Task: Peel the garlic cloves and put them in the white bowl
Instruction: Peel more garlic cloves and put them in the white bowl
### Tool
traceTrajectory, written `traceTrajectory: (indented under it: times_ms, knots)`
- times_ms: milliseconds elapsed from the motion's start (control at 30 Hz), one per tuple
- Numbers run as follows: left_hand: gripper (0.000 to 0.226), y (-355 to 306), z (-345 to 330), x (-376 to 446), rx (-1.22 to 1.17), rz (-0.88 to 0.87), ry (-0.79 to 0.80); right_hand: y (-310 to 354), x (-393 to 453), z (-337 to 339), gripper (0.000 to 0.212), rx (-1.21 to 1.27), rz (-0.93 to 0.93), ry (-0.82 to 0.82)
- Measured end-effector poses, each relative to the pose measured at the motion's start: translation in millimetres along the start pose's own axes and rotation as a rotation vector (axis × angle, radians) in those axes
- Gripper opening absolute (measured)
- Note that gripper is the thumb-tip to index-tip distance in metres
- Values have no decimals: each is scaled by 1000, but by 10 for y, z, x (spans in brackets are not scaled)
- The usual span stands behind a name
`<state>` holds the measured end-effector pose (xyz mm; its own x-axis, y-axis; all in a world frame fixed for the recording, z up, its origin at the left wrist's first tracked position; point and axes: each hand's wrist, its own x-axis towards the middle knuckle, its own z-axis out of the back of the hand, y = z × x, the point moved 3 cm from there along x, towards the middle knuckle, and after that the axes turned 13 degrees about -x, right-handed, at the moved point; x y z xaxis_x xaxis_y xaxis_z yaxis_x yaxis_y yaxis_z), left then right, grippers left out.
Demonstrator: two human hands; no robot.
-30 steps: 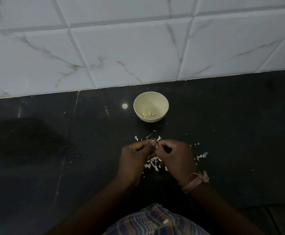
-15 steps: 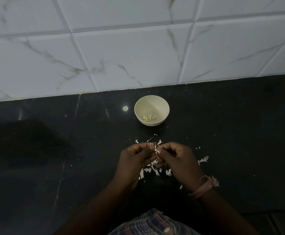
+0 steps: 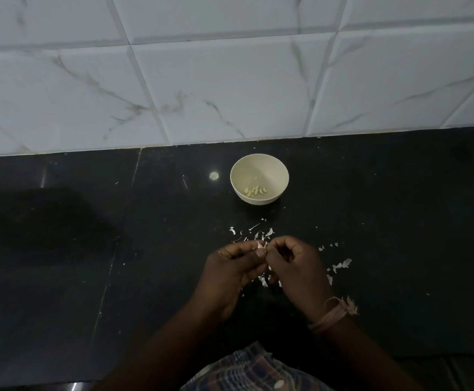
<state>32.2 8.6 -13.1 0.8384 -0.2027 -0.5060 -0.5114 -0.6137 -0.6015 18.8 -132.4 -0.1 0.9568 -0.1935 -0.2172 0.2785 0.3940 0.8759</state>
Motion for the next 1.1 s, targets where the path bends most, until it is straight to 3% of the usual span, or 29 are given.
traceTrajectory:
  times_ms: [233,433,600,767,933,1100]
  knots:
    - [20,53,31,-68,-8,64,-39,-151,94,76,8,-1,-81,-123]
    - [19,58,69,-61,22,-21,-103,-186,48,112,7,-71,-46,-80]
    - [12,0,105,-69,136,-142,-166,-112,15,56,16,22,-51,19]
    - [10,-11,30,-122,207,-149,-103,-94,-15,-66,7,84,-31,24]
    - [10,-118,6,-139,444,-237,-40,-42,-25,-76,5,280,-113,-1]
    - [12,-91,-1,-98,299,-126,-9,-56,37,7,8,331,-211,91]
